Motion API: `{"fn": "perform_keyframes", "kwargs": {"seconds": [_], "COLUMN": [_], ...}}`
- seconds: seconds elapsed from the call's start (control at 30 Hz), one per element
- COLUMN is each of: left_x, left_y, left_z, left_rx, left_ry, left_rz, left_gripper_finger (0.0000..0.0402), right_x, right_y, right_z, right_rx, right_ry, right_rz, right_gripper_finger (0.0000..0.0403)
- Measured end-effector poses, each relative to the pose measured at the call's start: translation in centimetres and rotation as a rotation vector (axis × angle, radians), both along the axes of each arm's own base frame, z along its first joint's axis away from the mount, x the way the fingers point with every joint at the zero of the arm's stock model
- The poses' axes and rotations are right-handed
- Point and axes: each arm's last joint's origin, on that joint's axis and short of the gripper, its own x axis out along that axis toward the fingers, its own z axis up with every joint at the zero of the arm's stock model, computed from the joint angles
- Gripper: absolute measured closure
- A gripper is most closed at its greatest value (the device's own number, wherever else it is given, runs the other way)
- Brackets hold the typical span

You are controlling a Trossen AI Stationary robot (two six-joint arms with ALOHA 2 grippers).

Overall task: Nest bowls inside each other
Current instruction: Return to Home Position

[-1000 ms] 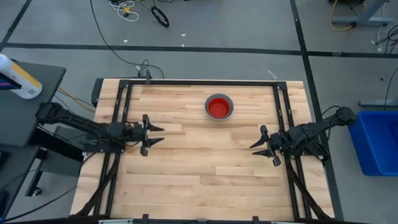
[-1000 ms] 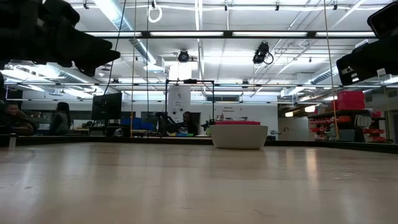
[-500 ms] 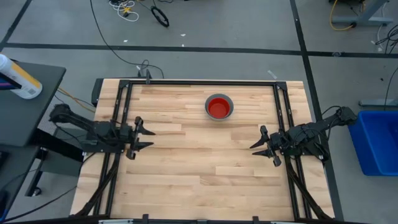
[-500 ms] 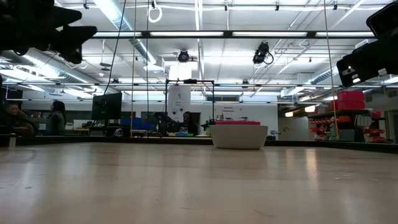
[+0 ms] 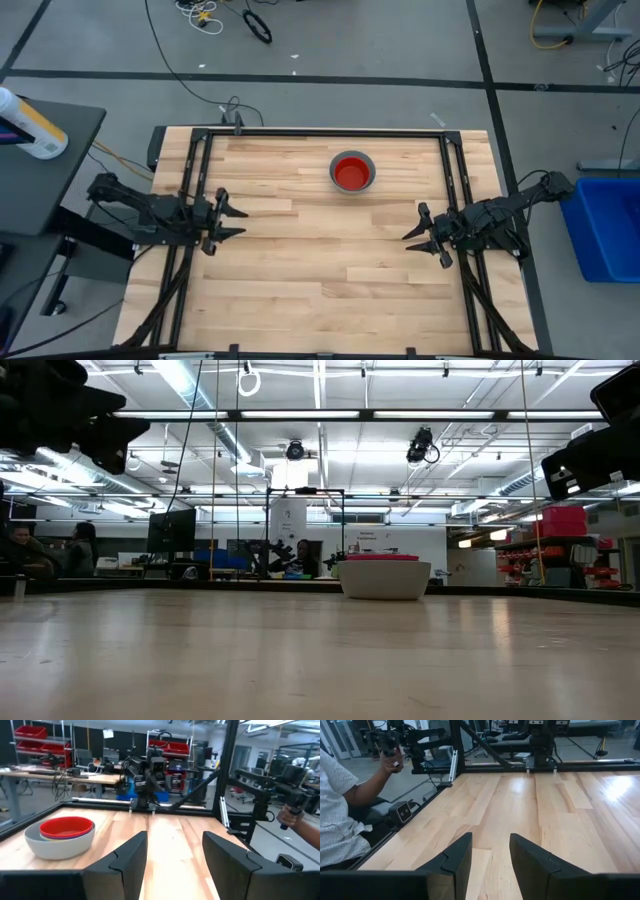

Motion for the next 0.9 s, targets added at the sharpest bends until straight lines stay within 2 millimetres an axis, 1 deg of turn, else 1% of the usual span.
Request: {"fn": "perform_keyframes", "kwargs": {"seconds": [0.1,0.23,0.47,0.67,0.9], "left_x": [0.1,0.3,0.4,0.4,0.5], "left_y": [0.3,1.0,2.0,2.2,2.2], "left_z": [0.2,0.2,0.2,0.1,-0.2], "left_rx": [0.01,0.014,-0.003,0.002,0.033], "left_ry": [-0.021,-0.022,-0.022,-0.013,0.023], "left_rz": [-0.016,0.012,0.117,0.199,0.201], "left_gripper_finger": [0.0204,0.0204,0.0203,0.0203,0.0203], "right_x": [0.0,0.0,0.0,0.0,0.0], "right_y": [0.0,0.0,0.0,0.0,0.0], "right_z": [0.0,0.0,0.0,0.0,0.0], "right_rx": [-0.004,-0.004,0.0,0.0,-0.049], "right_ry": [-0.001,-0.001,0.001,0.001,-0.015], "right_rz": [0.002,0.002,0.003,0.002,-0.006], "right_gripper_finger": [0.0261,0.0262,0.0262,0.0261,0.0261]}}
